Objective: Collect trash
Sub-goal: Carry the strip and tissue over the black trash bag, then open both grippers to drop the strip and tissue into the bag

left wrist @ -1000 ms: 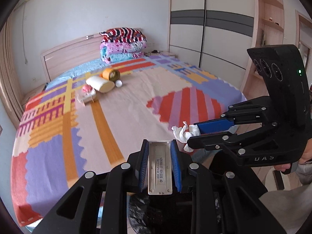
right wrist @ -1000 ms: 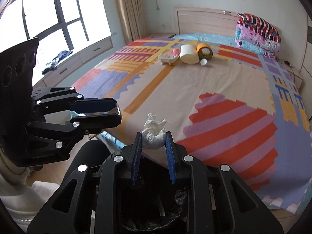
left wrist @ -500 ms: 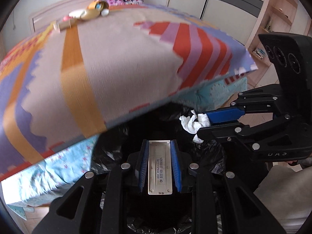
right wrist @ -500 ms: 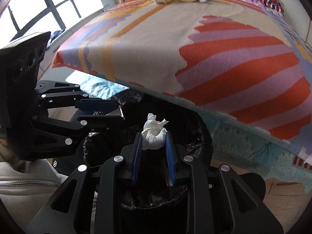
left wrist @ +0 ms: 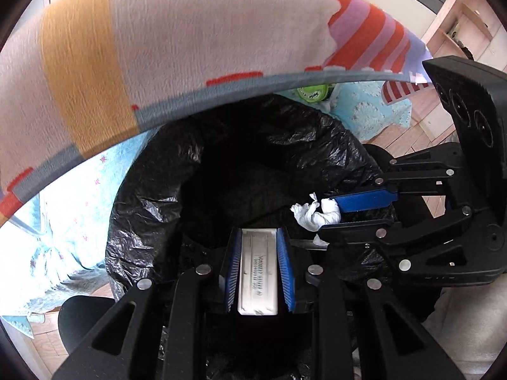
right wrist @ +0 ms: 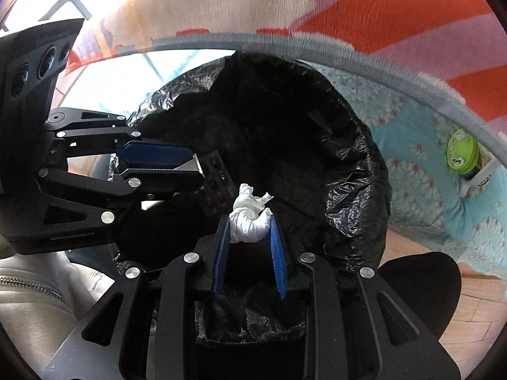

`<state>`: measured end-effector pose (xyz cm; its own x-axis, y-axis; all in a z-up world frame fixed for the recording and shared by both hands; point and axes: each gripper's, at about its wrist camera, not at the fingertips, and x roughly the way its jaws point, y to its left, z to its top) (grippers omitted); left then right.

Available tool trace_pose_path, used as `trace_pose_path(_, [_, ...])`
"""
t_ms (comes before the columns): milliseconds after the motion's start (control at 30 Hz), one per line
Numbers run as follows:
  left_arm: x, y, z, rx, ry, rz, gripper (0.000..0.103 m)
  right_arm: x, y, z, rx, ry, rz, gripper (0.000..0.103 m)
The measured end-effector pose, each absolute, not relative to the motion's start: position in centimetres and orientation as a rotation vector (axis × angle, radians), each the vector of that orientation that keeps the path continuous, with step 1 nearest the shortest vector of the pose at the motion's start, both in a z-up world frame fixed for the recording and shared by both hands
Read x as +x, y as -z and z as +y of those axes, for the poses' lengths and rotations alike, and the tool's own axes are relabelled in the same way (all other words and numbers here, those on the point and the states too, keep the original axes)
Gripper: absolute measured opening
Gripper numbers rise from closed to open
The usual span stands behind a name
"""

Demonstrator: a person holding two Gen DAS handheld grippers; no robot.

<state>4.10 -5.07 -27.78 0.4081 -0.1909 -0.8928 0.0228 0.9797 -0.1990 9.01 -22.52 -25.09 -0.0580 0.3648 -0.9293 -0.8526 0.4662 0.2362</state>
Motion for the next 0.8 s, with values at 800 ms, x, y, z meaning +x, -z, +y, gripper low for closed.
trace_pose_path(800, [2.2, 19.6, -4.4, -0.101, 0.127, 0.988, 0.049, 10.0, 18.2, -23.5, -0.424, -1.1, 1.128, 0.04])
